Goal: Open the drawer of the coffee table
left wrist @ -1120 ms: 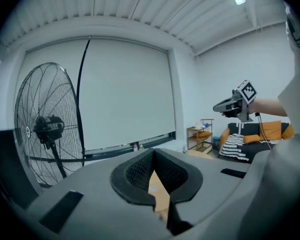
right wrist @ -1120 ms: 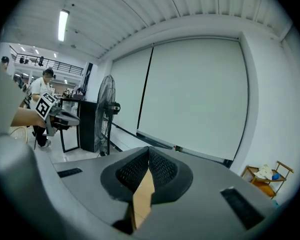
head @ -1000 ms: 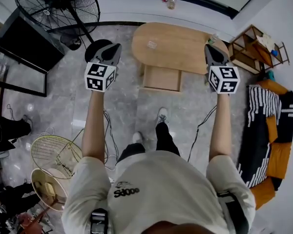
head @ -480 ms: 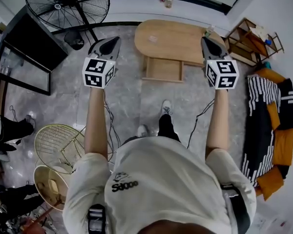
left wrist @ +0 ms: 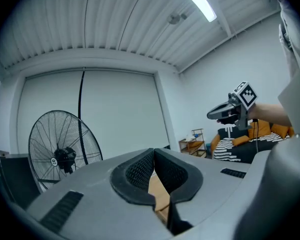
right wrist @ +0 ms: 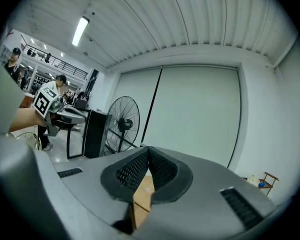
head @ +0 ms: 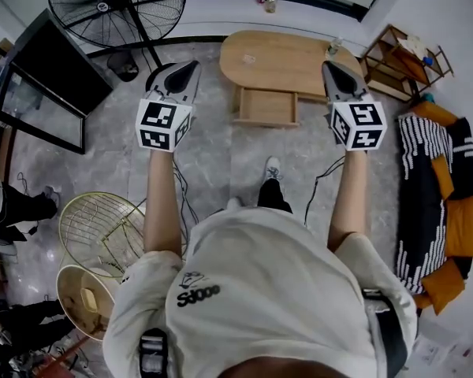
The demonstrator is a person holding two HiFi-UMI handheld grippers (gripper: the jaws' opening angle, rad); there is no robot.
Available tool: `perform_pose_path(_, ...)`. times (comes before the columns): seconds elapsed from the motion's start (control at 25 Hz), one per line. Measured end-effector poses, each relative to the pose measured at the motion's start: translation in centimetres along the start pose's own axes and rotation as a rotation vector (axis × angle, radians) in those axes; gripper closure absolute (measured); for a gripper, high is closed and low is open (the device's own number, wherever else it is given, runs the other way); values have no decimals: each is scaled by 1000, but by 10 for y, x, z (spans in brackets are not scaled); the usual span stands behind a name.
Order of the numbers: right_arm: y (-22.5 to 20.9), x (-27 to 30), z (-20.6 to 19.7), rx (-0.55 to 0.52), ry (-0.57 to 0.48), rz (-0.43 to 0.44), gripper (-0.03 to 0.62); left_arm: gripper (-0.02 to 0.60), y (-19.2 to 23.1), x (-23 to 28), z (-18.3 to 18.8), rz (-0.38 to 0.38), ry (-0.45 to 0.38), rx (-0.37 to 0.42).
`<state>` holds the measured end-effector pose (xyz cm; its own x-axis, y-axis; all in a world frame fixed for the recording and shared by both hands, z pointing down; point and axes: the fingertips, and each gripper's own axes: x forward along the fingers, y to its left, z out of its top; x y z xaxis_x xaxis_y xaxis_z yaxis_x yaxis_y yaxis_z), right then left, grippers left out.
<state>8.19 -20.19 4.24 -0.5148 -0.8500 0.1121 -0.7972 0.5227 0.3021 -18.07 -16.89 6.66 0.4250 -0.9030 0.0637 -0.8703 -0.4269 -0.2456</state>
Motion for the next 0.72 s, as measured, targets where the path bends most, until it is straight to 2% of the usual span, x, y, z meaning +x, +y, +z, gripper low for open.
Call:
perform_pose_path(0.2,21,-15,15,-37,-28,10,588,563,-8,-22,7,12,-9,23)
perform_pose_path(0.44,30,-24,14,-37,-27,33,588,561,-22,-33,6,-13,-33,-20)
perform_pose_path(0.72,38,-31,15,-59,-34,56,588,561,-27,-33,11,-7,-19,26)
